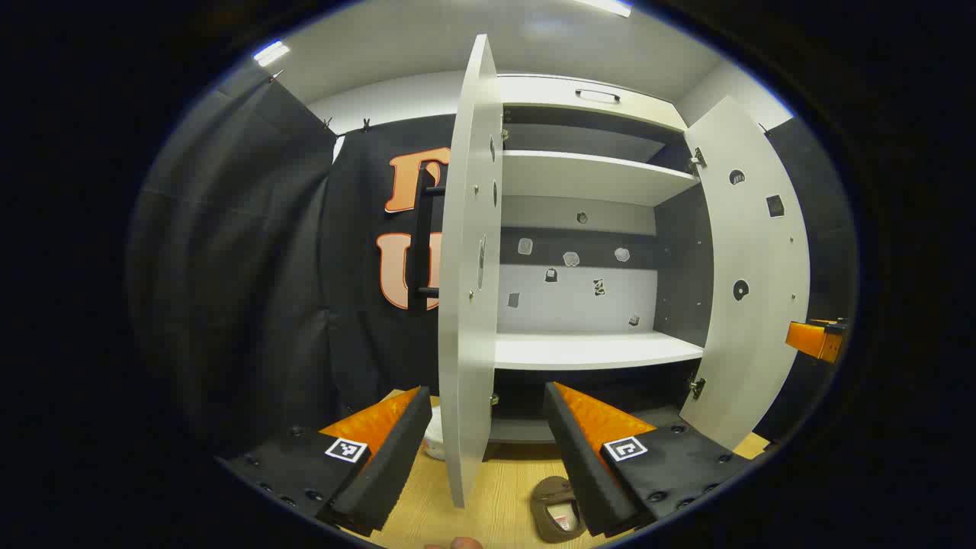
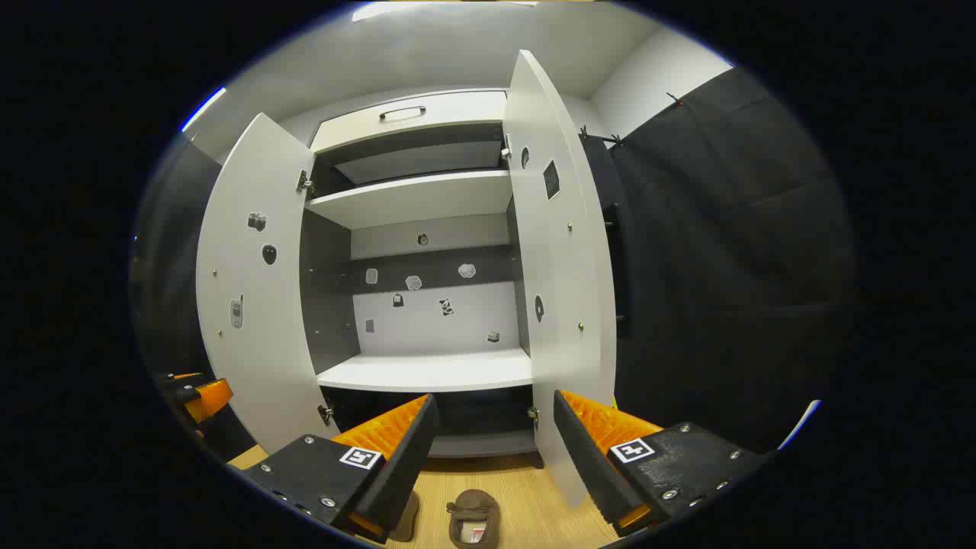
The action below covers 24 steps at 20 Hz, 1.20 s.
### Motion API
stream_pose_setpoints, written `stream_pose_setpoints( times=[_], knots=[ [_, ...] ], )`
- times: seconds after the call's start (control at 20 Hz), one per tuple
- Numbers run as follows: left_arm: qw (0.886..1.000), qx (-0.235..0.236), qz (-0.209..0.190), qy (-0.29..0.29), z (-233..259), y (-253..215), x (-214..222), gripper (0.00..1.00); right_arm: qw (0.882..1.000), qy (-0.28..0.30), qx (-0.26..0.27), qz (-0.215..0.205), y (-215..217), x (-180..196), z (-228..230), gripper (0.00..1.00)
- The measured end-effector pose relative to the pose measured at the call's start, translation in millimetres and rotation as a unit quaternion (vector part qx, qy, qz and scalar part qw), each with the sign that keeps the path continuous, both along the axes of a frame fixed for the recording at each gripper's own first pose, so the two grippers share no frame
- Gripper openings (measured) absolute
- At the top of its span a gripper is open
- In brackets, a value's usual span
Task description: Grab one shoe with the right hand and put it into the shoe cabinet, grab the other shoe with the left hand and put it into the shoe cabinet; then close the right door with the right hand and the left door with the left hand.
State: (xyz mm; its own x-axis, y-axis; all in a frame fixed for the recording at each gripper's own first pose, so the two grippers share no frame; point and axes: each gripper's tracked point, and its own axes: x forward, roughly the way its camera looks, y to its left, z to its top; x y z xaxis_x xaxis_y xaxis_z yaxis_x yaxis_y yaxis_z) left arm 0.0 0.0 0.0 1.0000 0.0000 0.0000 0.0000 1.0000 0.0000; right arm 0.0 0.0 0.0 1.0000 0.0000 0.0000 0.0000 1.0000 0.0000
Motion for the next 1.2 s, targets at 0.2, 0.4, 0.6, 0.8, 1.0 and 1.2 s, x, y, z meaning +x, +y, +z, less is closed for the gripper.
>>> stream_pose_setpoints(
  times=[0.2,0.4,0.6,0.8,1.0,1.2],
  knots=[
    [1.000,0.006,0.001,-0.006,4,-4,-3,0.97,1.000,0.003,0.000,0.003,1,1,-3,0.93],
    [1.000,0.009,-0.006,-0.003,2,-9,-5,0.94,1.000,0.004,-0.001,-0.001,0,1,-5,0.93],
    [1.000,0.007,-0.007,-0.002,1,-10,-6,0.97,1.000,0.005,-0.004,-0.002,0,0,-7,0.93],
    [1.000,0.007,-0.009,0.004,-4,-13,-6,0.96,1.000,0.017,-0.002,0.002,3,0,-18,0.93],
    [1.000,0.009,-0.010,0.000,-6,-15,-3,0.96,1.000,0.030,-0.004,0.007,6,-1,-30,0.93],
    [1.000,0.010,-0.009,0.003,-18,-18,1,0.96,0.998,0.055,0.003,0.012,8,3,-55,0.93]
  ],
)
